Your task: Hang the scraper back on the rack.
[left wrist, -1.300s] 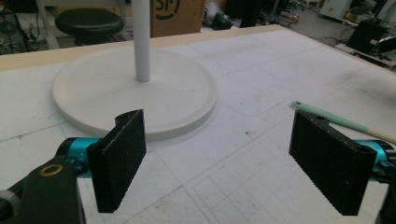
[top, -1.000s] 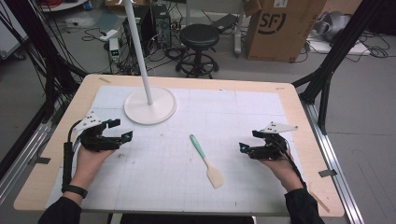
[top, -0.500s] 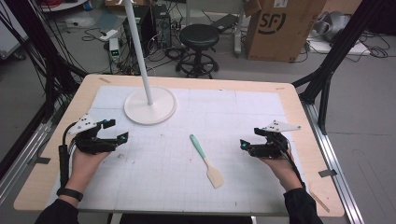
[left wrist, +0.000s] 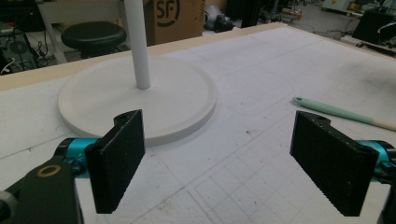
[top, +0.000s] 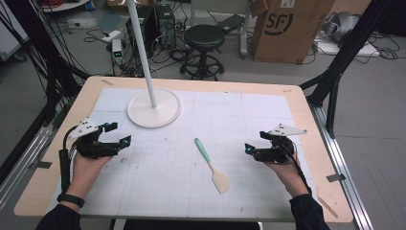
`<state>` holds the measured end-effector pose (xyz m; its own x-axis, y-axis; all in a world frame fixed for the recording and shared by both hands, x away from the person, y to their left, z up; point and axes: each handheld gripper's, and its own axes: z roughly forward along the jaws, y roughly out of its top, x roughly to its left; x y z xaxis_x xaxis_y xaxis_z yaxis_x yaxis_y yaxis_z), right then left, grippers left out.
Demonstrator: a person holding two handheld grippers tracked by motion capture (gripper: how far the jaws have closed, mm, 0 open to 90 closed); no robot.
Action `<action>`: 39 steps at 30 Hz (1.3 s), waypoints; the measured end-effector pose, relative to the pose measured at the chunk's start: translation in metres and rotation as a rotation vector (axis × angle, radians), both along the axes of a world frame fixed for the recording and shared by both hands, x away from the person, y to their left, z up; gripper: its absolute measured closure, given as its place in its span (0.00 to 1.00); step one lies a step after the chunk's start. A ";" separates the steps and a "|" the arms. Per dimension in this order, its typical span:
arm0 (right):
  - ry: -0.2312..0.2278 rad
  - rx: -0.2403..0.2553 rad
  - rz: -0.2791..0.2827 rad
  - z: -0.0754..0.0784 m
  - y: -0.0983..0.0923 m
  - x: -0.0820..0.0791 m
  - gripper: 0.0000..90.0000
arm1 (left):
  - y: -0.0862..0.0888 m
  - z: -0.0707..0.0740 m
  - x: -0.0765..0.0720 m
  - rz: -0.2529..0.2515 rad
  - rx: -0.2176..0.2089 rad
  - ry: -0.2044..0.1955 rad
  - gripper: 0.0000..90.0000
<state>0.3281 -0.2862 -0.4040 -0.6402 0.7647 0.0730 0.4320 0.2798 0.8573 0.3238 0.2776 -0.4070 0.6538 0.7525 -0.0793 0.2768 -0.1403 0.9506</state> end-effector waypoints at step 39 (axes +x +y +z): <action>0.172 -0.146 0.176 -0.037 0.121 -0.021 0.53 | -0.003 -0.002 0.000 -0.011 0.041 0.029 0.21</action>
